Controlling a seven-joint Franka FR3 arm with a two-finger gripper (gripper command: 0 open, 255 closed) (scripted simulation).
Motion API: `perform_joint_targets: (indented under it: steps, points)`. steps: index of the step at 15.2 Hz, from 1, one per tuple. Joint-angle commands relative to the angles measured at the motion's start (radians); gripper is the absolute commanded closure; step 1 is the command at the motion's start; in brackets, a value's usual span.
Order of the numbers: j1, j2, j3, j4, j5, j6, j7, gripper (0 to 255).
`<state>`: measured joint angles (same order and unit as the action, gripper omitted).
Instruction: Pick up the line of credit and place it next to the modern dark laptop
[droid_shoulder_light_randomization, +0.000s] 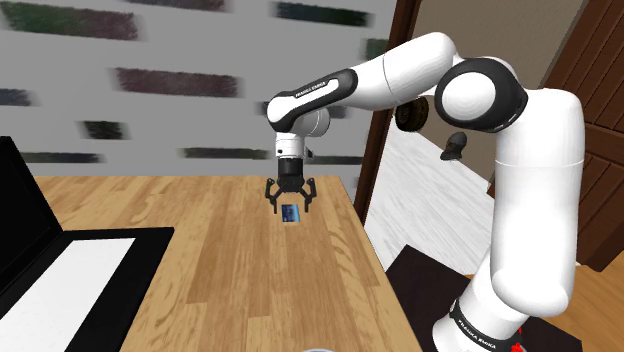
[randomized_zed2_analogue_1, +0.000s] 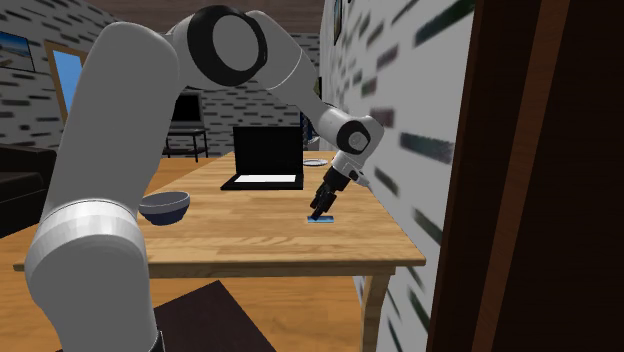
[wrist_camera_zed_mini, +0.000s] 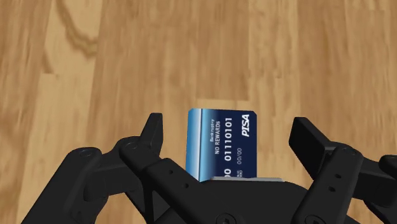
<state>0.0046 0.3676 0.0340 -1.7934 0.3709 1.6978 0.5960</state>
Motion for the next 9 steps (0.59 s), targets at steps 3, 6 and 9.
perform_joint_targets:
  steps: [3, 6, 9]
  points:
    - [0.003, -0.002, 0.001, -0.021, 0.003, 0.02, -0.004, 0]
    - [0.003, -0.002, 0.001, -0.021, 0.003, 0.02, -0.004, 0]
    - [0.003, -0.002, 0.001, -0.021, 0.002, 0.019, -0.004, 255]
